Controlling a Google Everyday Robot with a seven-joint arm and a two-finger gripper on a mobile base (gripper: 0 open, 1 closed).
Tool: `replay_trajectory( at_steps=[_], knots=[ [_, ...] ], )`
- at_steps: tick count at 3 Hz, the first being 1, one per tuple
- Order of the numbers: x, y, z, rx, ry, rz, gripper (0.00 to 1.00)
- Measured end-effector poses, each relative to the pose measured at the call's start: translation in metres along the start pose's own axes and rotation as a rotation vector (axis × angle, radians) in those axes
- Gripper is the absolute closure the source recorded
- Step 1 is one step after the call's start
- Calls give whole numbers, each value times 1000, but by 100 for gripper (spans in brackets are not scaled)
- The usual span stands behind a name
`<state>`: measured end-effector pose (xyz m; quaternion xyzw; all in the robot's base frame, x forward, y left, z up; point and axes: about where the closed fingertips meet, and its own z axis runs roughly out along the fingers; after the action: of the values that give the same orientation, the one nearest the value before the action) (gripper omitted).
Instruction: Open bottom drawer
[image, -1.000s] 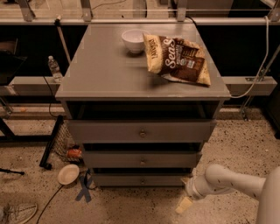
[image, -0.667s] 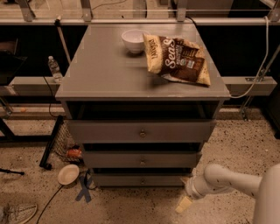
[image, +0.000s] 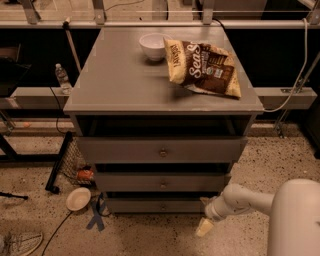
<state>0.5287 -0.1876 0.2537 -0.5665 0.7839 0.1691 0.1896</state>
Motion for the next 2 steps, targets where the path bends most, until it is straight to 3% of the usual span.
replay_trajectory(
  at_steps=[1, 2],
  knots=[
    [1, -12, 14, 62, 29, -49, 0],
    [1, -12, 14, 62, 30, -49, 0]
  ],
)
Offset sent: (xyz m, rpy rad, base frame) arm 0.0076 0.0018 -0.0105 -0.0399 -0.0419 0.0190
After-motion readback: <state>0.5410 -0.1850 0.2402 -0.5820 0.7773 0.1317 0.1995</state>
